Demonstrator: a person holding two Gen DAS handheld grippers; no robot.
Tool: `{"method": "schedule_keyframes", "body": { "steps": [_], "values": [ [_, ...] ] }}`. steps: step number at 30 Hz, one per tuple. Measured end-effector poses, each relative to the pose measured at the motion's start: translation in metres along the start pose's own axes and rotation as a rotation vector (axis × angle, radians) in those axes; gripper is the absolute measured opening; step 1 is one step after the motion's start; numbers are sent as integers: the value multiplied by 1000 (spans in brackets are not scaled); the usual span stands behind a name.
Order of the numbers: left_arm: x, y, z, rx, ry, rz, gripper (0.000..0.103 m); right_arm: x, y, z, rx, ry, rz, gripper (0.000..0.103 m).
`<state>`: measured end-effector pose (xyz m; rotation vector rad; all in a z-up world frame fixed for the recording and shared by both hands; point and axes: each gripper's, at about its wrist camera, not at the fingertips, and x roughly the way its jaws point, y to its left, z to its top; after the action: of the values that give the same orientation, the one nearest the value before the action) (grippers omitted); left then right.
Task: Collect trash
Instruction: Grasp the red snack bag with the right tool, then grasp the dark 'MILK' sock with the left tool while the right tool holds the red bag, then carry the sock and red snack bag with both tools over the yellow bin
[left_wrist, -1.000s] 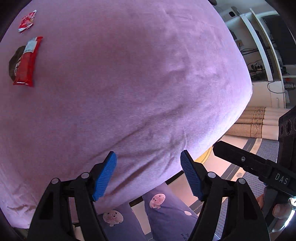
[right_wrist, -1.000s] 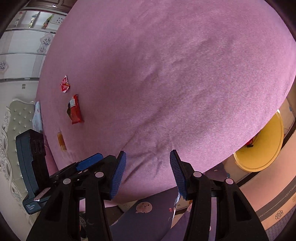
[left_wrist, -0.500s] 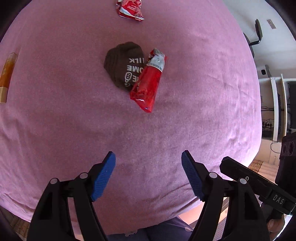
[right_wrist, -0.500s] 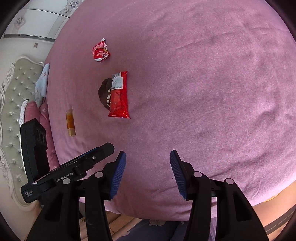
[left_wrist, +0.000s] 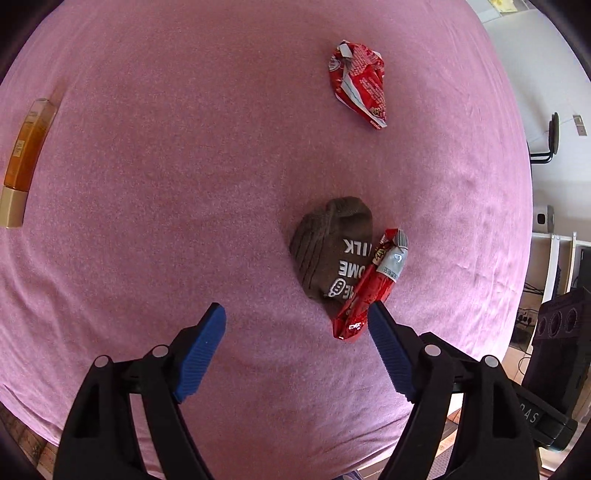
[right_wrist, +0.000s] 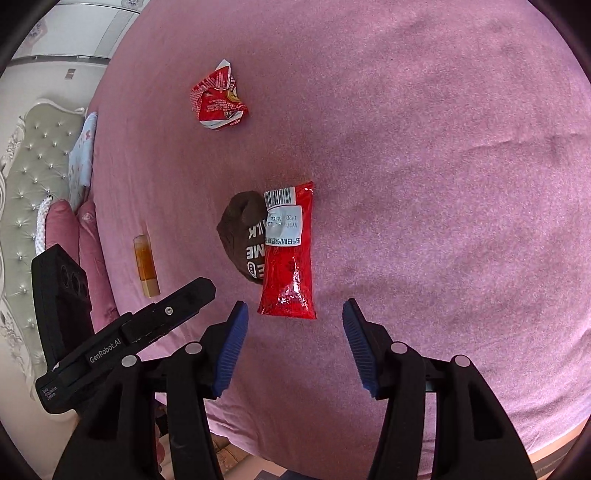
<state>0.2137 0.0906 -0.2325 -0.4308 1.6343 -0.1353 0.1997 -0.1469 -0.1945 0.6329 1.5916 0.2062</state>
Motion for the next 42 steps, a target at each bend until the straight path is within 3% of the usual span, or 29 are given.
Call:
{"method": "schedule_keyframes", "body": {
  "steps": [8, 11, 12, 13, 22, 28, 31, 35, 36, 38, 42],
  "values": [
    [23, 9, 16, -49, 55, 5, 79, 27, -7, 32, 83, 27, 42, 57],
    [29, 6, 20, -45, 70, 5, 79, 35, -8, 40, 112, 39, 101, 56],
    [29, 5, 22, -39, 74, 7, 79, 38, -8, 41, 110, 50, 95, 47],
    [30, 4, 23, -34, 75, 7, 79, 42, -8, 42, 100, 66, 84, 30],
    [58, -34, 36, 22, 107, 13, 82, 14, -19, 39, 18, 7, 44, 25],
    [78, -53, 36, 42, 99, 136, 87, 4, -37, 38, 52, -13, 44, 25],
    [85, -74, 25, 107, 81, 244, 78, 2, -40, 35, 60, -18, 53, 25],
    [82, -77, 15, 121, 55, 265, 62, 1, -38, 27, 57, -19, 71, 25],
    [80, -74, 15, 109, 51, 259, 59, 2, -36, 24, 55, -18, 75, 25],
    [72, -64, 16, 81, 51, 232, 43, 0, -35, 20, 52, -15, 91, 25],
    [61, -50, 11, 33, 71, 103, 37, -6, -36, 6, 50, -21, 102, 25]
  ]
}}
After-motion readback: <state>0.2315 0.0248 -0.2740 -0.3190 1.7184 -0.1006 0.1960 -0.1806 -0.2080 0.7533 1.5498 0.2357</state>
